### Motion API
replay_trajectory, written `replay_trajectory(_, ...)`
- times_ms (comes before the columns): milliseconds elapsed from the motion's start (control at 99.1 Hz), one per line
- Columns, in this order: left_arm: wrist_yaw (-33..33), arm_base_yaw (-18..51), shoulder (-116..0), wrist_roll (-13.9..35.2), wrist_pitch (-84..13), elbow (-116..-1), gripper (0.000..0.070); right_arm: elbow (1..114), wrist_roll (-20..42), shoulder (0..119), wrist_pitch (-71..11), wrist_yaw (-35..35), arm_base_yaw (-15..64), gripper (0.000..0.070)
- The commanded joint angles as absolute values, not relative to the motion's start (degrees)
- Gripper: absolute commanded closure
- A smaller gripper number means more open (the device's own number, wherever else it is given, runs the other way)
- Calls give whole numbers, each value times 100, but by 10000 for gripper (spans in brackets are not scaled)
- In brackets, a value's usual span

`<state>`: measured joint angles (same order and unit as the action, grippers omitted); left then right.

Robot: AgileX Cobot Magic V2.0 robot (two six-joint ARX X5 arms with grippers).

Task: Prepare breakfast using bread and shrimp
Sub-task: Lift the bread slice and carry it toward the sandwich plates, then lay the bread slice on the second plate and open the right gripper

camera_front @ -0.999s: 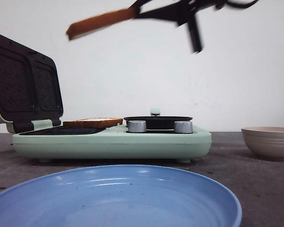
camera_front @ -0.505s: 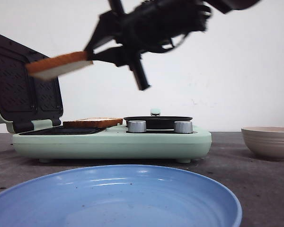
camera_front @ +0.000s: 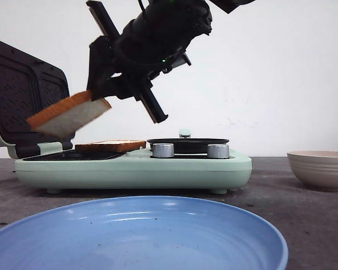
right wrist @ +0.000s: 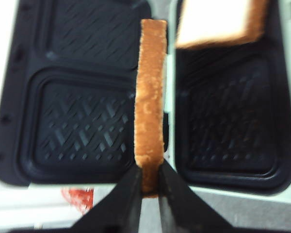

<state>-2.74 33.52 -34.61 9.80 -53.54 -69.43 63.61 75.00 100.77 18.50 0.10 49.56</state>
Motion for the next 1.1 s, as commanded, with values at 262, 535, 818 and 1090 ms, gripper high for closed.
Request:
replay_trajectory(262, -257, 3387, -3430, 910, -5286, -7017, 700, 6499, 8180, 10342, 1831, 189, 5127, 700)
replay_trajectory(535, -257, 3387, -3430, 845, -5312, -7017, 700, 6499, 8241, 10350, 1789, 499, 5172, 700)
replay_trajectory(818, -257, 3387, -3430, 840, -5310, -7017, 700, 6499, 8385, 10460, 1774, 305, 5199, 700)
replay_trajectory(1090, -255, 3387, -3400, 843, -5336, -7017, 700, 6499, 8534, 10639, 1837, 307, 5236, 700)
